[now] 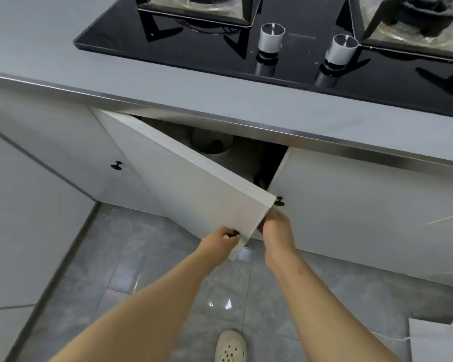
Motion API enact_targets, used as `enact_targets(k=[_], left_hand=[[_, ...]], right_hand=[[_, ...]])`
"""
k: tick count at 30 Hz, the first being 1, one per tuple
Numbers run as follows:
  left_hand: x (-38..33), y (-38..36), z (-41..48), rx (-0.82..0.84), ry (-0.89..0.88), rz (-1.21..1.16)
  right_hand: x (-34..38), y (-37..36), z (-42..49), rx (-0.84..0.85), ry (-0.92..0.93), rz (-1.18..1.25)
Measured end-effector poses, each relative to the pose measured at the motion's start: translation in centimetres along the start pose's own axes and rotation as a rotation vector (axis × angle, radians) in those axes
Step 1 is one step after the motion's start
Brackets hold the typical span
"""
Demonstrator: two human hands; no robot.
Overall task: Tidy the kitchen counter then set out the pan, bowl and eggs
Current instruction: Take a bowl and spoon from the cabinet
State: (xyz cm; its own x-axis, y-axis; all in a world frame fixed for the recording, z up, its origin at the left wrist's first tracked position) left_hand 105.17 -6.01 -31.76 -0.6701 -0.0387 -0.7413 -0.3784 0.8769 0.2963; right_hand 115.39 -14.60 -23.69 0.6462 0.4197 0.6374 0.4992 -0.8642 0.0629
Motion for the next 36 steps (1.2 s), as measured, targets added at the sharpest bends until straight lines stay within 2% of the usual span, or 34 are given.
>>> enact_targets(k=[1,3,5,7,9,13,17,19,21,26,28,31,34,36], left_hand=[[0.7,0.8,-1.2,-0.044,0.026,-0.093],[1.0,4.4,-3.7,-0.243,-0.013,-0.251],[0.2,9.5,-7.4,-0.478,-0.152,-0.377],[-1.8,13.1,-11.3,-0.576,-0.302,-0.478],[-3.9,15.0,-14.3,-0.536,-0.419,-0.486],[-4.9,18.1,-19.6,-0.426,-0.515,-0.297],[-2.0,23.2,-22.1,-0.496,-0.398,0.150],[-0.4,26.2,-22.4,-0.523,-0.285,0.344],[0.6,28.3,-22.6,-0.513,-0.226,0.437],[0.7,29.9,-22.9,-0.502,-0.230,0.522],[-0.3,29.9,-23.4,-0.586,-0.295,0.500],[-4.4,28.1,-24.2,-0.677,-0.527,0.435],[-9.0,24.3,-22.1,-0.597,-0.648,0.392],[-10.6,21.9,-18.7,-0.503,-0.610,0.322]], right_hand=[[-0.8,-0.2,-0.7,-0.012,-0.013,0.006],[-2.1,-0.6,-2.2,-0.019,-0.025,-0.022],[-3.9,-1.7,-3.6,-0.034,-0.023,-0.064],[-5.9,-3.0,-5.0,-0.048,-0.033,-0.072],[-7.8,-5.7,-7.2,-0.010,-0.024,-0.127],[-10.7,-14.2,-12.7,0.228,-0.024,-0.136],[-12.5,-21.1,-16.3,0.400,-0.114,-0.102],[-12.6,-22.3,-16.7,0.356,-0.119,-0.099],[-12.7,-22.8,-16.6,0.294,-0.126,-0.082],[-11.9,-22.8,-16.8,0.219,-0.129,-0.092],[-11.2,-21.8,-16.3,0.188,-0.124,-0.089],[-10.0,-19.7,-14.8,0.159,-0.141,-0.011],[-8.3,-16.9,-12.3,0.107,-0.181,0.035],[-6.7,-14.5,-10.3,0.079,-0.189,0.065]])
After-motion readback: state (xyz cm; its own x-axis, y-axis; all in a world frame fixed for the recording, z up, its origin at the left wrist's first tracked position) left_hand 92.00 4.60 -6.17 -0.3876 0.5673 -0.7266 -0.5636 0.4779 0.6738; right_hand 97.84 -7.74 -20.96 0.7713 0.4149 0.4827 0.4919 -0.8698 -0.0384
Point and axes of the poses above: each hand's wrist, its own z-axis towards the middle knuckle, its own y-axis out of the back of the hand, x = y × z, the point moved 10 cm from there along z, towards the middle knuckle, and after that the axes turned 13 degrees about -y, right-handed, at the moved point
